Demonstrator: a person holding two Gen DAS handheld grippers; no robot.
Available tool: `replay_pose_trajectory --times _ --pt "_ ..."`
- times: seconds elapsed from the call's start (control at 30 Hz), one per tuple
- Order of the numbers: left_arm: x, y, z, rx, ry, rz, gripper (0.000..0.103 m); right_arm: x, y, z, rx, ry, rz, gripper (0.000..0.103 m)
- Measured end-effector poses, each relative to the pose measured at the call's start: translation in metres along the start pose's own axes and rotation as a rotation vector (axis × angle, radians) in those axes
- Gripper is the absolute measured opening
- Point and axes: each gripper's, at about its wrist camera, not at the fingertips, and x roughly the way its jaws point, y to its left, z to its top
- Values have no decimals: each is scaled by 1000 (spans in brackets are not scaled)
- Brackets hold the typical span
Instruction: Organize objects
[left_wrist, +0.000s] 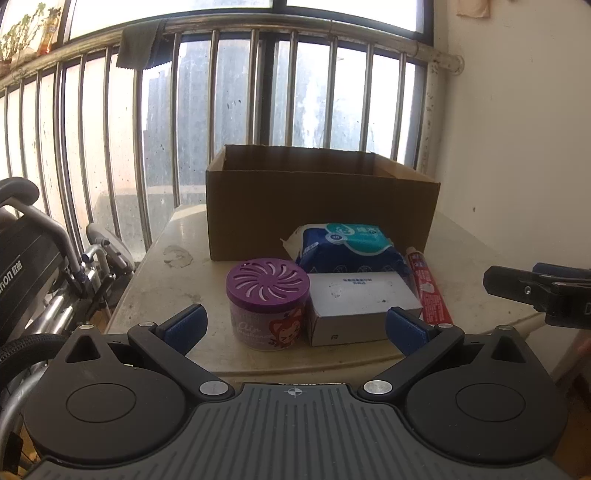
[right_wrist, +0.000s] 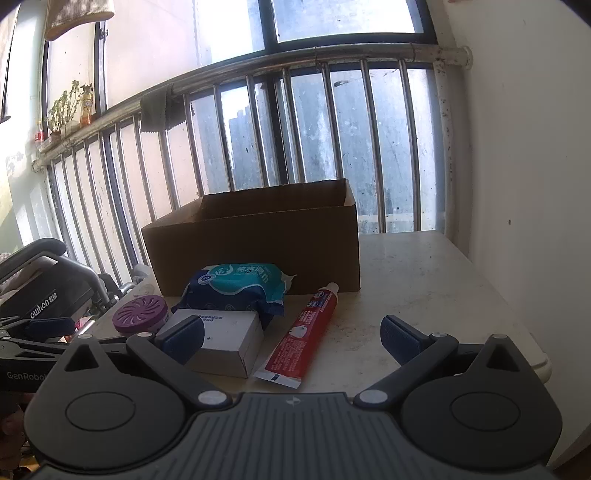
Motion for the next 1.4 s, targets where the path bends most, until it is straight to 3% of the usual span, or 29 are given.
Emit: replay_pose_trajectory --times 0.17,0.37,0.53,0.77,1.4 --pt "2 -5 -4 40 -8 58 103 1 -3 1 23 -3 34 103" --pt "4 -2 -4 5 -10 52 103 6 -7 -6 48 6 43 103" --pt "9 -6 -8 53 -10 127 103 5 -8 -10 47 4 29 103" --pt "18 1 -13 -17 34 63 103 2 -5 -9 6 -3 -3 103" --pt "19 4 -6 -9 18 91 103 13 -1 -11 -16 34 6 101"
